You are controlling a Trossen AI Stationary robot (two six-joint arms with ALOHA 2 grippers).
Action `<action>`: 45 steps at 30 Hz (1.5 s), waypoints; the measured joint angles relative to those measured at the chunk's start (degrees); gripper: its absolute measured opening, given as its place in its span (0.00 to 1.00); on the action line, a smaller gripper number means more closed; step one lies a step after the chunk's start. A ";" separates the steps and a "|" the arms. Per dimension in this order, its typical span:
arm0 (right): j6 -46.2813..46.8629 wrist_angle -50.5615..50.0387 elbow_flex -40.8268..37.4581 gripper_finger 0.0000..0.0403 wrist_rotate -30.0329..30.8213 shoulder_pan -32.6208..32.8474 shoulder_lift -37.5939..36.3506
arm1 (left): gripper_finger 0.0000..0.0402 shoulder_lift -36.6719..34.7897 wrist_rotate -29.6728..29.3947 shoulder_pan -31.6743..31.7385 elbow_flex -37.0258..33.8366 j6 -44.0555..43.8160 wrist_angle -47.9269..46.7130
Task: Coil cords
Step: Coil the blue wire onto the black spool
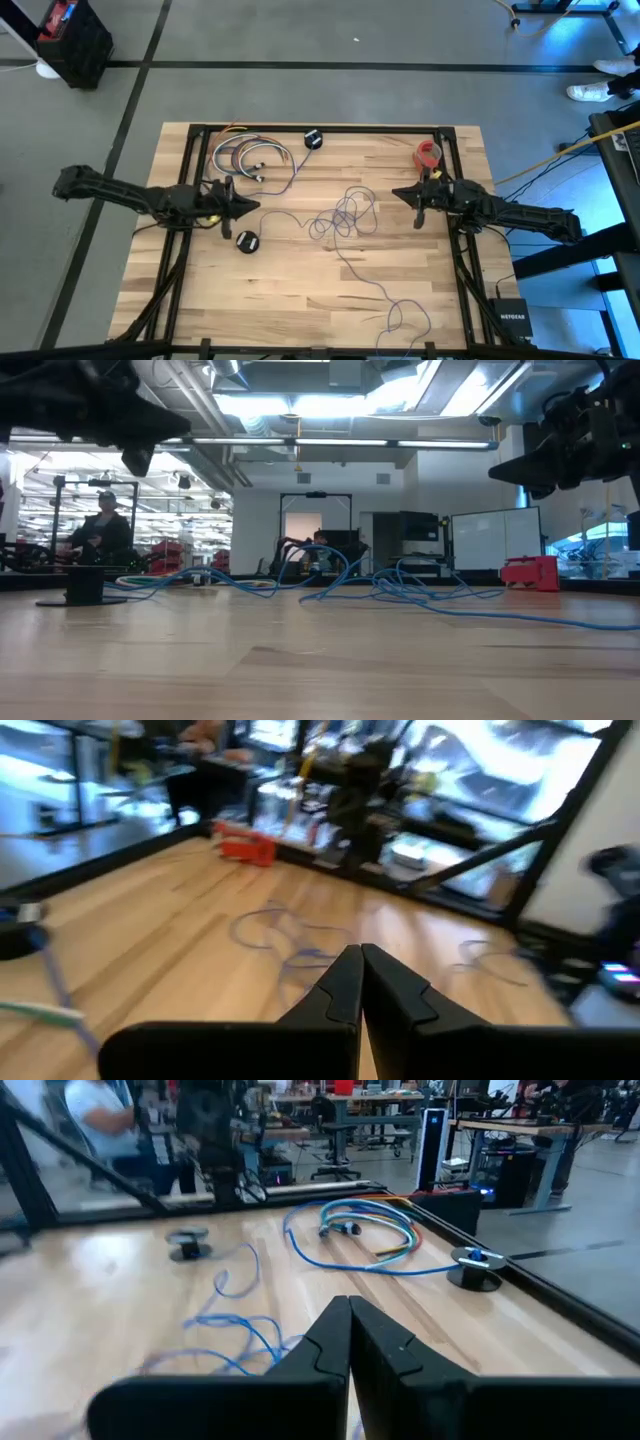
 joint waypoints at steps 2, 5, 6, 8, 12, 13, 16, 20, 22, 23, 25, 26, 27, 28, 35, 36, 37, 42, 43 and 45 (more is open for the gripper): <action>2.76 0.31 -0.01 0.02 -1.30 -0.02 0.00 | 0.00 3.86 -2.10 -0.76 2.42 1.80 0.03; 5.52 0.38 0.00 0.02 -2.06 0.00 0.00 | 0.00 9.86 -2.12 -1.94 7.08 5.29 0.13; 5.62 0.55 0.00 0.02 -2.10 0.00 0.00 | 0.00 11.83 -2.12 -2.40 8.86 6.23 -0.08; 5.45 0.74 0.00 0.02 -1.85 -0.02 0.00 | 0.00 15.97 -2.28 -3.34 12.69 8.83 -0.78; 5.32 1.95 0.00 0.02 -1.85 0.00 0.00 | 0.00 23.83 -3.79 -4.81 19.11 13.19 -6.74; 5.32 2.03 0.00 0.02 -1.85 0.00 0.00 | 0.00 25.45 -3.83 -4.90 20.26 13.26 -8.84; 5.51 2.23 0.00 0.02 -1.91 0.00 0.00 | 0.00 29.06 -4.03 -5.58 22.90 10.22 -15.12; 5.50 4.13 0.00 0.03 -4.47 0.00 0.00 | 0.00 31.43 -4.10 -8.94 25.01 0.81 -21.48; 5.96 5.62 0.00 0.07 -6.33 0.00 0.00 | 0.00 31.82 -4.81 -11.36 25.07 -0.47 -22.74; 6.66 6.46 0.00 0.09 -6.79 0.00 0.00 | 0.00 31.81 -5.73 -12.52 25.07 -0.57 -22.74; 7.80 8.19 0.02 0.16 -6.88 0.03 0.00 | 0.00 31.18 -7.48 -14.61 25.11 -0.98 -22.47; 8.16 8.77 0.02 0.20 -6.87 0.02 0.00 | 0.00 30.97 -8.00 -15.55 25.13 -1.62 -22.42; 8.33 9.19 0.02 0.23 -6.88 0.02 0.00 | 0.00 30.74 -8.36 -16.45 25.16 -1.82 -22.55; 8.40 9.58 0.02 0.27 -6.96 0.02 0.00 | 0.00 30.51 -8.64 -17.30 25.16 -1.85 -23.17; 8.01 12.47 1.46 0.42 -9.43 0.04 0.98 | 0.00 27.58 -9.11 -17.83 25.14 -3.11 -26.24; 7.96 12.47 2.13 0.43 -9.85 0.04 1.51 | 0.00 27.51 -9.13 -17.80 25.14 -4.49 -26.52; 7.85 12.44 2.88 0.43 -10.15 0.04 2.11 | 0.00 27.50 -9.08 -17.80 25.14 -6.23 -26.84; 4.36 12.47 7.25 0.44 -12.35 0.04 7.47 | 0.00 27.50 -8.35 -17.96 25.14 -9.79 -30.70; 3.67 12.45 8.02 0.44 -12.39 0.04 8.89 | 0.00 27.50 -8.36 -17.95 25.14 -10.43 -32.02; 2.41 12.41 9.70 0.44 -12.55 0.04 12.03 | 0.00 27.50 -8.39 -17.92 25.14 -13.98 -35.81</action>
